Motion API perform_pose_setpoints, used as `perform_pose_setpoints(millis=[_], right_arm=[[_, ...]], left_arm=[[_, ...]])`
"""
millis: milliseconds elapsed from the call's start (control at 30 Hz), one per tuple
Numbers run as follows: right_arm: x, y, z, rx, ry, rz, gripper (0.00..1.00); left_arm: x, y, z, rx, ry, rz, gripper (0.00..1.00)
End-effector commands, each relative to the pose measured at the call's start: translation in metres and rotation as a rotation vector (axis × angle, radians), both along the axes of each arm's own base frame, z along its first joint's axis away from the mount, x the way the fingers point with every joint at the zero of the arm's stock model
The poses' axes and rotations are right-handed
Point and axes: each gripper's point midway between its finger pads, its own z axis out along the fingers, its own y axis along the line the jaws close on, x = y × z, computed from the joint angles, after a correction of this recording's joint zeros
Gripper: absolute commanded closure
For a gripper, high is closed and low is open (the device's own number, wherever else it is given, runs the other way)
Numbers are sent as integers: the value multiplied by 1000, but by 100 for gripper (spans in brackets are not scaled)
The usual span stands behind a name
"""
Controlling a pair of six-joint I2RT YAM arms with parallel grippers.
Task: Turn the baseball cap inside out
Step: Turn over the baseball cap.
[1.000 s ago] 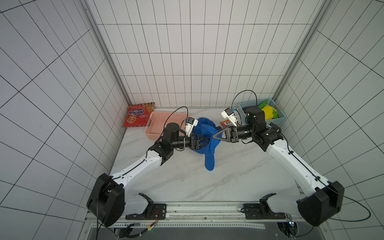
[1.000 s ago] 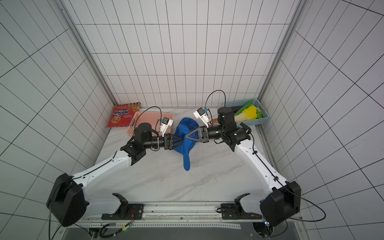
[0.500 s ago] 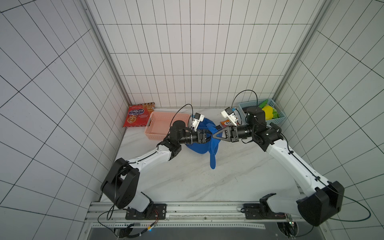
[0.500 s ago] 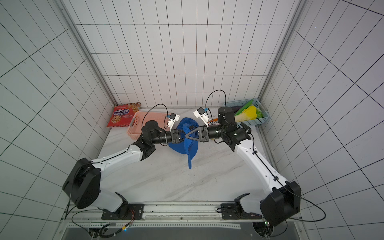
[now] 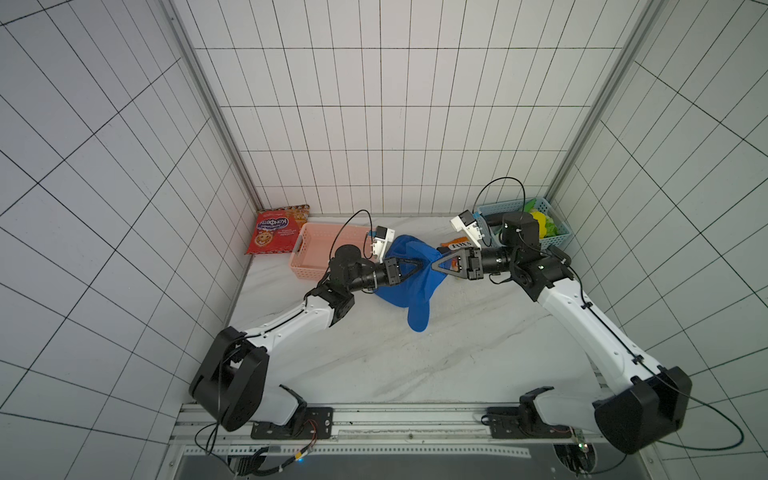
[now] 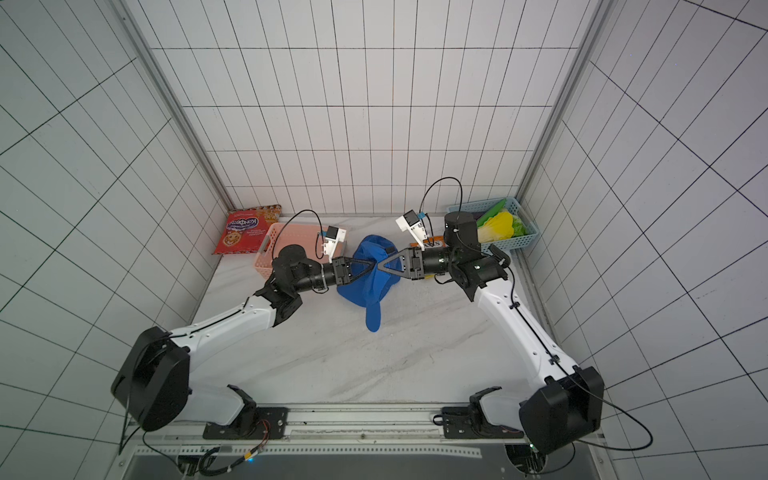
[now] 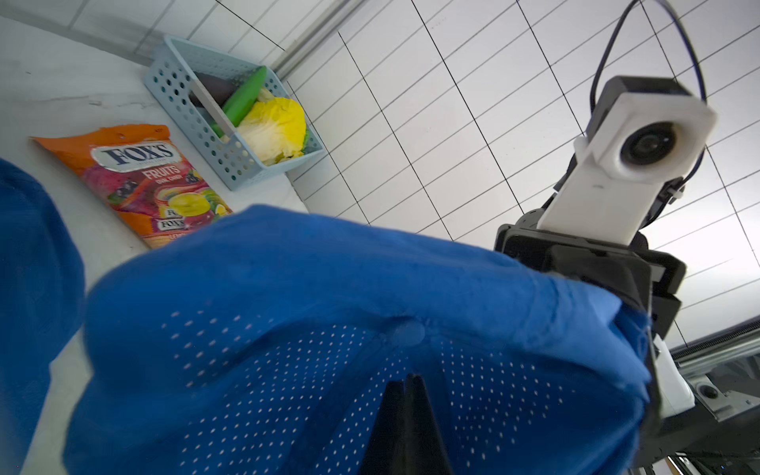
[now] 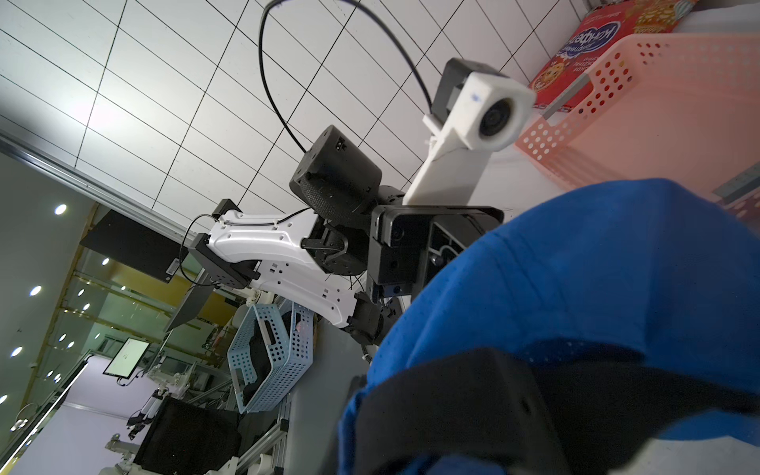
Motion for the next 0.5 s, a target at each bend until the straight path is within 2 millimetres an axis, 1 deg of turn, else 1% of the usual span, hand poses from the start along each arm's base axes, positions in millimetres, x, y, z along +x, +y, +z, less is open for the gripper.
perform_pose_setpoints(millis=[0,67,133,233,267,300,333,433,467], right_arm=[[3,-10,5,19,-46,-25,99],[10,-14,0,11,-31,-47,99],[12,-15,-1,10,-24,-48,99],[13,-14,1,12,-23,-44,98],[13,-14,2,14,-27,-44,98],[13,-15,3,15,-29,-45,98],[12,-14,5,17,-29,-41,98],[10,-14,9,26,-21,-25,98],[8,-14,11,30,-17,-18,97]], left_arm=[[-4,17,3,52,-45,58,100],[-10,22,6,78,-58,65,100],[-13,26,7,91,-66,69,100],[-19,24,8,100,-76,41,100],[-21,22,9,98,-90,20,92],[-24,19,10,97,-104,-4,81],[-26,17,12,96,-122,-22,72],[-32,9,15,113,-196,-53,49],[-33,7,14,121,-221,-59,44]])
